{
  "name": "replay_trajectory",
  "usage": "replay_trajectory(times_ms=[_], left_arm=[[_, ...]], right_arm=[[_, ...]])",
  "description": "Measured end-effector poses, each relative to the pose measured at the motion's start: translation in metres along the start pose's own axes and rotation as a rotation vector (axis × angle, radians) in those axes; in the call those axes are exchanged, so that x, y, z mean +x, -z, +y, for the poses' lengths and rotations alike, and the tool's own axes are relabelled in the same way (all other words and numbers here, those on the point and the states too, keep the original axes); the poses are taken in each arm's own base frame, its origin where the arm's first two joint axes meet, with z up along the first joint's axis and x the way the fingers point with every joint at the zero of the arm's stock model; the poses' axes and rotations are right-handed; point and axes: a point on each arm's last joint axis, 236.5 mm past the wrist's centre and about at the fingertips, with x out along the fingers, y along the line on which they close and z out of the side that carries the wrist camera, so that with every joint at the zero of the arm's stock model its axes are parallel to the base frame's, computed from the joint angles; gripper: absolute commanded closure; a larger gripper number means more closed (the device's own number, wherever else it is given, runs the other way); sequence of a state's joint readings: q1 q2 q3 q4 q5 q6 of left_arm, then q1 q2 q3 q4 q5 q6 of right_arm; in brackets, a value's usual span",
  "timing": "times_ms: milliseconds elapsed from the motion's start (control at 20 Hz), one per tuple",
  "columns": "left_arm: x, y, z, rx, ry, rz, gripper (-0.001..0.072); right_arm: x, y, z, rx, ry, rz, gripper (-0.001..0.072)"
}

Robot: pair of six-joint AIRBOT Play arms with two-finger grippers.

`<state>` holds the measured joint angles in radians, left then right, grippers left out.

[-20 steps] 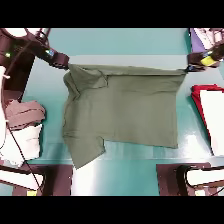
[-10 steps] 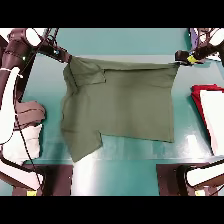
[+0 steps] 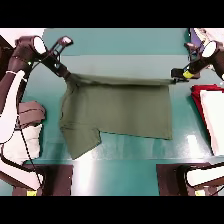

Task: Fold the shirts.

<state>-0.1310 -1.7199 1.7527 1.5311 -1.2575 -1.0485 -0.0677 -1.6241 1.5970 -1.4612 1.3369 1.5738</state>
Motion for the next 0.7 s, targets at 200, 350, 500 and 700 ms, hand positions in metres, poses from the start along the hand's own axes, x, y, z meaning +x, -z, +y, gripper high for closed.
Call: replay_trajectory(times_ms=[200,350,500,700], left_arm=[[0.018,0.032,-0.010,0.006,0.030,0.106,0.0675],[0.022,0.041,-0.013,-0.016,0.040,0.138,0.0644],[0.023,0.046,-0.015,-0.051,0.044,0.159,0.0160],[0.016,0.060,-0.017,-0.127,0.049,0.210,0.0224]], right_arm=[[0.013,0.037,0.014,-0.004,-0.053,0.064,0.0693],[0.024,0.056,0.030,-0.005,-0.106,0.101,0.0689],[0.030,0.069,0.040,-0.006,-0.133,0.129,0.0311],[0.022,0.075,0.044,-0.018,-0.150,0.151,0.0311]])
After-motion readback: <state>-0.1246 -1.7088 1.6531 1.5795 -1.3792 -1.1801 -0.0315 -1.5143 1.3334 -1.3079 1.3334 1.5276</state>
